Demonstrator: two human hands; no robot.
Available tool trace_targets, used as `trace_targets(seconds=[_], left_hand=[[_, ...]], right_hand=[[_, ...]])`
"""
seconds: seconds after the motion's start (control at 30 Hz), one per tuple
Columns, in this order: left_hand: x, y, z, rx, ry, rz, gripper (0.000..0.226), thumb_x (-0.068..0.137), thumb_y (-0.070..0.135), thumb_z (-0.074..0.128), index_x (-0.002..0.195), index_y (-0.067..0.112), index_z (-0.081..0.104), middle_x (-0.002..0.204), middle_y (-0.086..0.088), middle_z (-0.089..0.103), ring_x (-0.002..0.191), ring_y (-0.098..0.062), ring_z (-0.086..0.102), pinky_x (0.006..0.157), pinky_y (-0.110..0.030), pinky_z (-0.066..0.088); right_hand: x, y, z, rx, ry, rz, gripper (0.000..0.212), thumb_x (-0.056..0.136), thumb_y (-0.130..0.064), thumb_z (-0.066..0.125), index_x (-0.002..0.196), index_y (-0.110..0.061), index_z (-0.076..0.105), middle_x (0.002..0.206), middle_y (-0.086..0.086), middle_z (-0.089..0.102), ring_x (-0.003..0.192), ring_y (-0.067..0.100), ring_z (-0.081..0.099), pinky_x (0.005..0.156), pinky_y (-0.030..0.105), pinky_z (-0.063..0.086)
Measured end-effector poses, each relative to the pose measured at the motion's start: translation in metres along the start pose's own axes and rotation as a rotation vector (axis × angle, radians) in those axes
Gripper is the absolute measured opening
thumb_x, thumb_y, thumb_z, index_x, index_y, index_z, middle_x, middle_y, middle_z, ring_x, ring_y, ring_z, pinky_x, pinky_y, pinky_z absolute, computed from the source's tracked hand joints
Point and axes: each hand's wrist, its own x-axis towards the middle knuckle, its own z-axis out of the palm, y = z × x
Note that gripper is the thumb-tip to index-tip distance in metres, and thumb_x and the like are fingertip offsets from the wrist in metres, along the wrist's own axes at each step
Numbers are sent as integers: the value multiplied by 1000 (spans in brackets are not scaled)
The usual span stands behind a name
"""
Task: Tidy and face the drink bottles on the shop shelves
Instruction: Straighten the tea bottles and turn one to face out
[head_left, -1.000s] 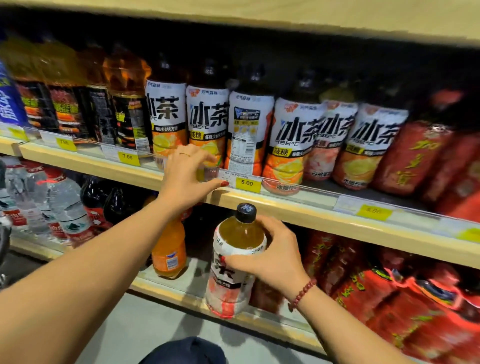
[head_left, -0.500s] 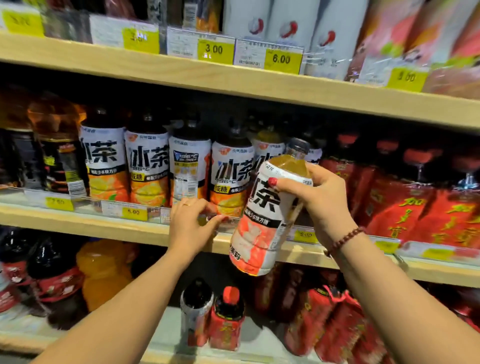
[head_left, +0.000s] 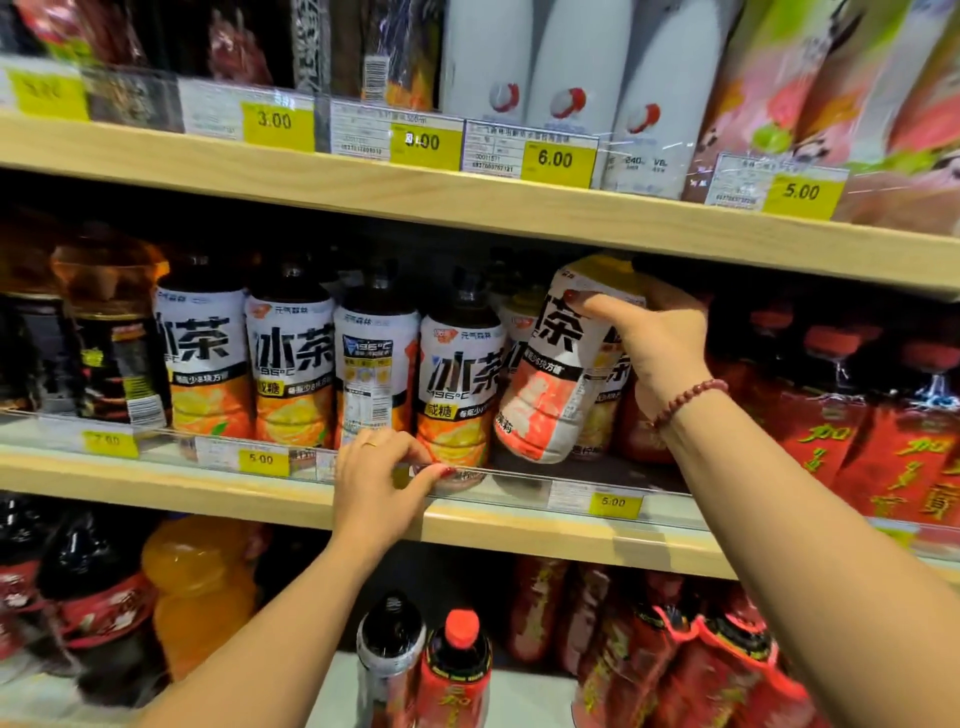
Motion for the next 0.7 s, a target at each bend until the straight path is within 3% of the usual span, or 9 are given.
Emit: trace_targets(seconds=[0.1, 0.23, 0.4, 0.53, 0.63, 0.7], left_hand=[[0, 0, 0, -7, -12, -19, 22, 72, 33, 79, 68, 30, 58, 75, 16, 56, 79, -8, 48, 73, -24, 24], [-1, 2, 1, -16, -14, -33, 23, 72, 33, 79, 68, 30, 57, 75, 19, 53, 78, -6, 47, 76, -27, 27], [-3, 3, 1, -32, -6, -46, 24, 72, 32, 79, 67, 31, 55, 74, 17, 54, 79, -9, 49, 79, -31, 34], [-3, 4, 1, -40, -9, -60, 23, 72, 32, 79, 68, 30, 56, 76, 16, 56, 81, -10, 50, 80, -31, 33], [-3, 4, 1, -41, -16, -65, 23, 73, 33, 78, 67, 30, 56, 76, 15, 56, 81, -11, 51, 81, -32, 34], [-2, 4, 1, -43, -20, -67, 22, 73, 33, 78, 67, 29, 56, 76, 15, 57, 81, -12, 52, 82, -34, 37]], right_hand=[[9, 10, 3, -66, 10, 5, 65, 50, -23, 91, 110, -14, 68, 101, 0, 72, 94, 14, 68, 84, 33, 57], [4, 26, 9, -108, -43, 33, 68, 52, -19, 91, 114, -16, 65, 101, 2, 71, 93, 14, 68, 86, 38, 57], [-14, 50, 17, -98, -110, -10, 76, 55, -18, 89, 125, -13, 60, 113, 3, 69, 99, 11, 65, 78, 23, 57], [-16, 58, 16, -78, -121, -30, 74, 60, -18, 88, 127, -16, 57, 119, 4, 64, 110, 17, 61, 93, 40, 53], [-18, 64, 10, -139, -168, -76, 77, 62, -26, 87, 131, -18, 53, 125, 1, 61, 115, 14, 57, 97, 37, 50], [-21, 69, 2, -195, -214, -60, 79, 61, -35, 87, 130, -20, 51, 121, -7, 60, 112, 10, 56, 92, 27, 49]])
